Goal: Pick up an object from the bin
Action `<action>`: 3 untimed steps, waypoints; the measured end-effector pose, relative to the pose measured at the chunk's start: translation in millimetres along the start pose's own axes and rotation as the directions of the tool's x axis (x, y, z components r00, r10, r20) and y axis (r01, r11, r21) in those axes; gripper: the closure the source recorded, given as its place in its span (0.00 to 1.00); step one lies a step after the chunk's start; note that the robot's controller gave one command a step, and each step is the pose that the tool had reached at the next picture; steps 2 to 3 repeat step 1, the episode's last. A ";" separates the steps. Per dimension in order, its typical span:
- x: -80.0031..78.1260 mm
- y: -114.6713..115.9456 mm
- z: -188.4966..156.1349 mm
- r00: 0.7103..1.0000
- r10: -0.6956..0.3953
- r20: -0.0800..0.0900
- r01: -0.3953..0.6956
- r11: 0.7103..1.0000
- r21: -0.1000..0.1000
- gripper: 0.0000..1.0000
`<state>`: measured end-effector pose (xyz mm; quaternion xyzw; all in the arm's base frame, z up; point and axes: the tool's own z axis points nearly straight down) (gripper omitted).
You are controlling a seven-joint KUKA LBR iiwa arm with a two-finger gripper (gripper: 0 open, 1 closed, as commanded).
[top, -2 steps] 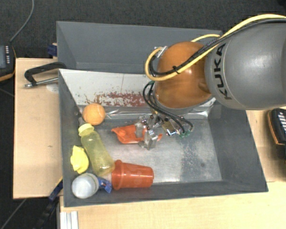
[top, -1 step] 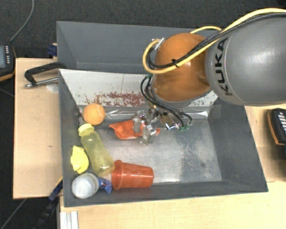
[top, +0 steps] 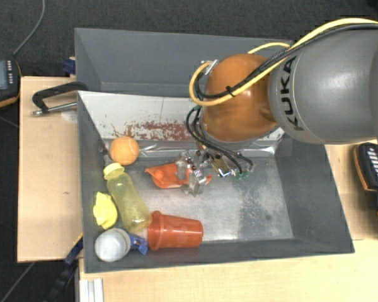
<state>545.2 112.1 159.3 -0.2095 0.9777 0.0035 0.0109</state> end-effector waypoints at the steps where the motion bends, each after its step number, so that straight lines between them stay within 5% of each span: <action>1: 2.0 0.3 -40.8 1.000 -0.007 -0.007 0.007 1.000 -0.002 1.00; 3: 2.0 0.3 -40.8 1.000 -0.007 -0.007 0.007 1.000 -0.002 1.00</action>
Offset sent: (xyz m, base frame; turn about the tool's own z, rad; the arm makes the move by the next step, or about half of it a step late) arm -0.0096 0.0049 0.0763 0.0462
